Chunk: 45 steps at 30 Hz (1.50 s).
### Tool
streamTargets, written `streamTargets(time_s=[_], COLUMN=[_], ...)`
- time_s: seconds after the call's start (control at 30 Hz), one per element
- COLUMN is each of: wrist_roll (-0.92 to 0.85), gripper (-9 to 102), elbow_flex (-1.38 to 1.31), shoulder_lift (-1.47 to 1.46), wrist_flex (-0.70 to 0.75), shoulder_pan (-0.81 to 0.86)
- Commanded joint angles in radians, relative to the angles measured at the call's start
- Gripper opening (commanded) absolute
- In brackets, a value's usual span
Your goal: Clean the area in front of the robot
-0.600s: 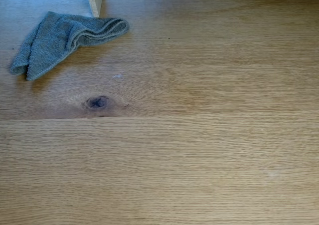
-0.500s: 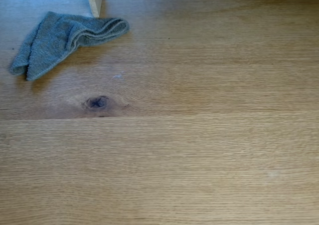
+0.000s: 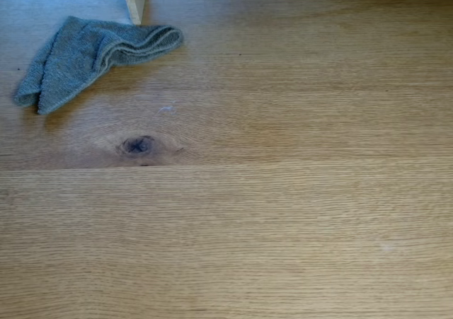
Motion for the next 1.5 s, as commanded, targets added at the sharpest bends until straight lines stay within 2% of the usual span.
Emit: streamTargets(time_s=[0.0,0.23,0.7,0.87,0.97,1.17,1.27,1.47], wrist_roll=[-0.02,-0.035,-0.104,-0.061,0.006,0.127,0.183,0.242], gripper=[0,0,0,0,0,0,11,20], elbow_flex=[0.123,0.094,-0.114,-0.319,-0.534,-0.974,-1.167,-1.387], shoulder_lift=[0.003,0.003,-0.009,-0.347,-0.554,-0.871,-0.994,-1.166], wrist_flex=[-0.041,-0.31,-0.279,-0.394,-0.348,-0.169,-0.103,-0.078], shoulder_pan=[-0.012,0.161,0.121,0.117,0.126,0.129,0.152,0.272])
